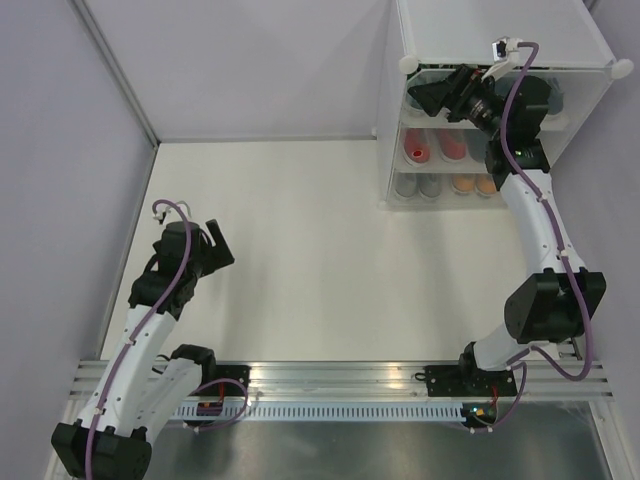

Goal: Place and organize the shoes in the shoe cabinet

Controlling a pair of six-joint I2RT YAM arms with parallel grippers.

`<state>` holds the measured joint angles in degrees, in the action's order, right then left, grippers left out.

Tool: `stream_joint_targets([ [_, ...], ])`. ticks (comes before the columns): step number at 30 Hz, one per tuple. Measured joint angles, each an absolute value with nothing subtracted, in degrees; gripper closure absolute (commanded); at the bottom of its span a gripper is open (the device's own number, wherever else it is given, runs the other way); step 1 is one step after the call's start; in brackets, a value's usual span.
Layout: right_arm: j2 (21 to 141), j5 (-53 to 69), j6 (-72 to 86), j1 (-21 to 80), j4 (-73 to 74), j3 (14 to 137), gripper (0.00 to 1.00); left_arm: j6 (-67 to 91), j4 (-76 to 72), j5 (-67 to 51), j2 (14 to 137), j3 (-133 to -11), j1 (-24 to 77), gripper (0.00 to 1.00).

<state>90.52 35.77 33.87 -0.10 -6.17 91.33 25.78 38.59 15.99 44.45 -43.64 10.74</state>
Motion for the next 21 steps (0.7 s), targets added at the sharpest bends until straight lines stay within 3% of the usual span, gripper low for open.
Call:
stream_joint_targets([
  [6,88.4,35.3,31.0,-0.1,-3.3,90.8,0.02,25.7,38.4,16.0,43.8,-43.6,10.7,0.00],
  [12,79.0,31.5,26.1,-0.2,4.8,86.4,0.02,25.4,38.3,14.9,42.3,-43.3,10.7,0.00],
  [21,59.6,16.6,18.9,-0.2,28.6,83.1,0.02,25.4,40.5,12.2,31.6,-44.7,10.7,0.00],
])
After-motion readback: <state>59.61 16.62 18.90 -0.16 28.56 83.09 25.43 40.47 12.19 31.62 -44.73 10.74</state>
